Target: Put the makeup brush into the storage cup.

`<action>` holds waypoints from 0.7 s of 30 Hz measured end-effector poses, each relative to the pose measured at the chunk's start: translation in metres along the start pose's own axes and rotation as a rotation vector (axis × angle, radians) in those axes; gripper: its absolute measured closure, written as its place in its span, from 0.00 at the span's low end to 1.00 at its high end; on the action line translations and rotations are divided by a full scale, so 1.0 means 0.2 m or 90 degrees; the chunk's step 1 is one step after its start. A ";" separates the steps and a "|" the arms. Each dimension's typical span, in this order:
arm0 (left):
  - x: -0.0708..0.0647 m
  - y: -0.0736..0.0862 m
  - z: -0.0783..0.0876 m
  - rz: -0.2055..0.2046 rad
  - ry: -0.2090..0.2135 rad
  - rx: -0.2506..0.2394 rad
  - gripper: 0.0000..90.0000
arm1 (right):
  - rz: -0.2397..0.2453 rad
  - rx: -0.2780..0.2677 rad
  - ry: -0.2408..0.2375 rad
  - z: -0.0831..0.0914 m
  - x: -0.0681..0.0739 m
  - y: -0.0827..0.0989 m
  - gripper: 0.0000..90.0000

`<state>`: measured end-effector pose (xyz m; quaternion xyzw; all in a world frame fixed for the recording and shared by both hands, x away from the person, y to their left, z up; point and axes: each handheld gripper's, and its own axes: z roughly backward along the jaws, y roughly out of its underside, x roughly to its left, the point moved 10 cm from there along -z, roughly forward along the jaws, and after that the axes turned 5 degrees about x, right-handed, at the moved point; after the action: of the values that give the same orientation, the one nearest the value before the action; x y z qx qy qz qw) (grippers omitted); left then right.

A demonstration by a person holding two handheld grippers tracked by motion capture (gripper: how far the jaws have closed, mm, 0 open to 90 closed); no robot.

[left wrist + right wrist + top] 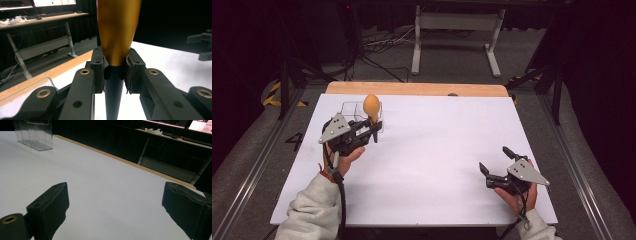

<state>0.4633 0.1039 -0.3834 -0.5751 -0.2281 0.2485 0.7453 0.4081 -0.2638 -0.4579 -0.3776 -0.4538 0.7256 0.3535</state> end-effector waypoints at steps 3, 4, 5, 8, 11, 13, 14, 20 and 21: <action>0.04 -0.01 0.00 0.009 -0.008 -0.007 0.81 | -0.002 0.000 0.001 0.00 0.00 0.00 0.09; 0.06 -0.01 0.00 0.014 -0.011 -0.010 0.81 | -0.003 0.000 0.002 0.00 0.00 0.00 0.09; 0.07 -0.02 0.00 0.017 -0.011 -0.011 0.81 | -0.002 0.000 0.003 0.00 0.00 0.00 0.09; 0.11 -0.03 -0.01 0.018 -0.019 -0.012 0.81 | -0.004 0.002 0.001 0.00 0.00 0.00 0.09; 0.15 -0.05 -0.02 0.017 -0.026 -0.012 0.81 | -0.003 0.002 0.000 -0.01 0.00 0.00 0.09; 0.17 -0.05 -0.03 0.022 -0.028 -0.014 0.81 | -0.002 0.001 -0.001 -0.01 0.00 0.01 0.09; 0.18 -0.06 -0.04 0.024 -0.031 -0.015 0.81 | -0.002 0.001 0.000 -0.01 0.00 0.01 0.09; 0.23 -0.08 -0.07 0.027 -0.042 -0.015 0.81 | -0.006 0.003 0.000 -0.01 0.00 0.01 0.10; 0.24 -0.08 -0.07 0.025 -0.047 -0.012 0.81 | -0.007 0.002 0.000 -0.01 0.00 0.01 0.10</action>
<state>0.5119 0.1206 -0.3677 -0.5770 -0.2464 0.2820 0.7258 0.4090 -0.2640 -0.4602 -0.3746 -0.4544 0.7245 0.3582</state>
